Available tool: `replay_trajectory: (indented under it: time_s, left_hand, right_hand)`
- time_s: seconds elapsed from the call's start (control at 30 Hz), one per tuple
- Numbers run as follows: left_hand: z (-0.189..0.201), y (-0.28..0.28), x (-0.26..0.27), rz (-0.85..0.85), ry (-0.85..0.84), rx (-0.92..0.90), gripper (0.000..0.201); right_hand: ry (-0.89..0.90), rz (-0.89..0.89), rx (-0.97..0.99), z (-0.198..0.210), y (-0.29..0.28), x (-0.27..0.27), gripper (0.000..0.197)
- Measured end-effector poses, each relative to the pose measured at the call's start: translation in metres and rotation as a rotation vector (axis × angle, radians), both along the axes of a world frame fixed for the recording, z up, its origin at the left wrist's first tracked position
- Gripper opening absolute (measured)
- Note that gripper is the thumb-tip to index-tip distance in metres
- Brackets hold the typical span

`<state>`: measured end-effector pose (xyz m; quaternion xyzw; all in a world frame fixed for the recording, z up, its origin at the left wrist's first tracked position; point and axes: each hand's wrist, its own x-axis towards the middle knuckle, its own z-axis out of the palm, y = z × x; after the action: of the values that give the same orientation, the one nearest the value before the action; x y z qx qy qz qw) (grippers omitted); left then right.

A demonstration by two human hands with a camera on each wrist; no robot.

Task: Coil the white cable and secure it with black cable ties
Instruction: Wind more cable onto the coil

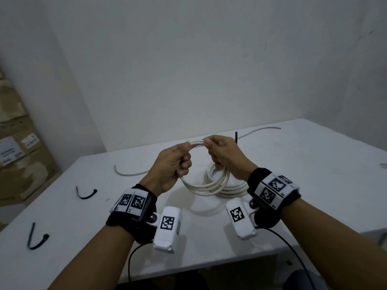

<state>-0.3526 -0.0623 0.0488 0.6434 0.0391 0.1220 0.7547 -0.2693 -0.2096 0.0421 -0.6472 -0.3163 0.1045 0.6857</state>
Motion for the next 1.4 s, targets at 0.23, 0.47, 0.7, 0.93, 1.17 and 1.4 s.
replay_trajectory:
  time_s: [0.23,0.47,0.7,0.93,1.17,1.4]
  left_hand:
    - [-0.004,0.010,-0.010,0.026,-0.026,0.021,0.021]
    - [-0.001,0.022,-0.024,-0.166,0.115,-0.368,0.041]
    - [-0.003,0.022,-0.028,-0.130,0.080,-0.169,0.026]
    - [-0.003,0.024,-0.033,-0.084,-0.024,0.021,0.016]
    - [0.016,0.034,-0.033,-0.112,0.124,-0.025,0.036]
    - [0.028,0.042,-0.030,-0.278,0.327,-0.075,0.045]
  right_hand:
    - [0.232,0.151,0.165,-0.007,0.009,-0.004,0.022]
    - [0.251,0.139,0.206,-0.006,0.010,-0.010,0.023]
    - [0.326,0.177,0.232,-0.004,0.013,-0.013,0.023]
    - [0.378,0.154,0.247,0.002,0.016,-0.018,0.025]
    - [0.252,0.180,0.189,0.000,0.020,-0.020,0.023]
    - [0.160,0.258,0.107,-0.002,0.031,-0.021,0.022]
